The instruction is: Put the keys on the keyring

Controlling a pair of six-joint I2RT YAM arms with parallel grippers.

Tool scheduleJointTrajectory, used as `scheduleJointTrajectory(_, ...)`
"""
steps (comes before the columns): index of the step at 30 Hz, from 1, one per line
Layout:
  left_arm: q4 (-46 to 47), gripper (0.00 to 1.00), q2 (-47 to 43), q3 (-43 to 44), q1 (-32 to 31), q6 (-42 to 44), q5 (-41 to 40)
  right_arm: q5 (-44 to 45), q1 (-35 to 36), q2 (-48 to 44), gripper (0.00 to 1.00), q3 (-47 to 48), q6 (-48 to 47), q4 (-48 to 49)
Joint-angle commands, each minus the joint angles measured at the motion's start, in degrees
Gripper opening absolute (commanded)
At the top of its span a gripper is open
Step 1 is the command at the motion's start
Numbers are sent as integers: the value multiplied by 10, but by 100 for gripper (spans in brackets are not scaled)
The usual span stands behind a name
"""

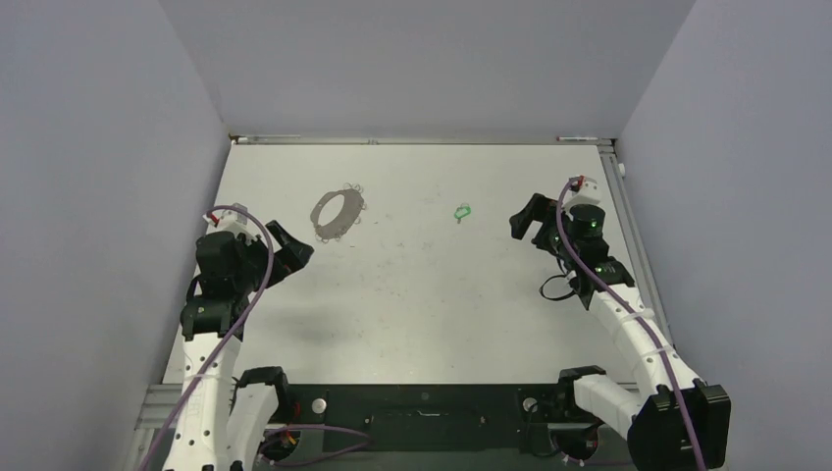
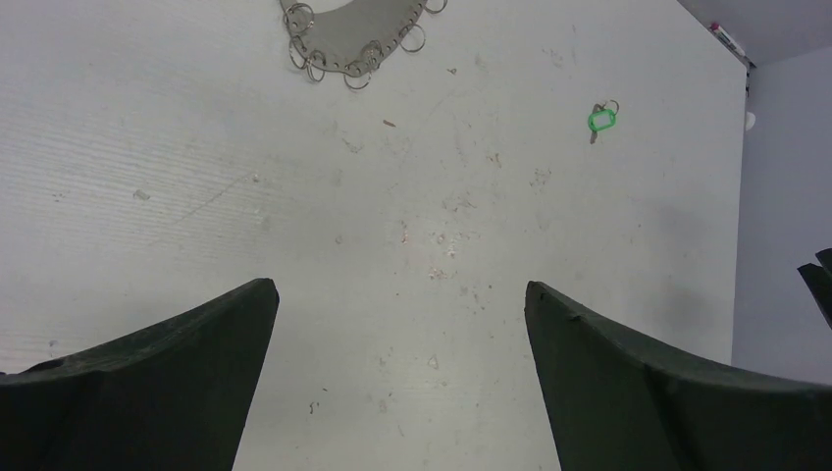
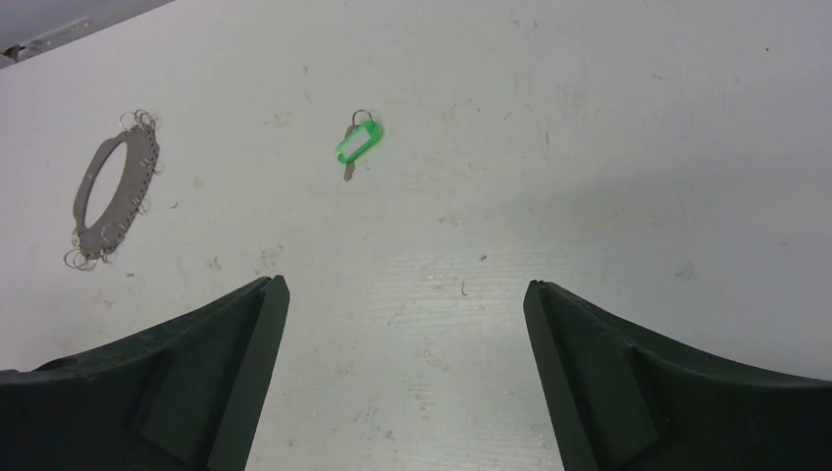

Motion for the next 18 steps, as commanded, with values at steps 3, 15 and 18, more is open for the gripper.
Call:
scheduleJointTrajectory(3,12,96,-1,1,-19,8,2,19,13,-34,97,-15,-28,-8)
scheduleJointTrajectory(15,33,99,30,2,-121,-46,-98,228,253,86,87,104,-69,-90)
scheduleJointTrajectory(18,72,99,75,14,-205,-71,-212,234,279,132,86,118,-78,-65)
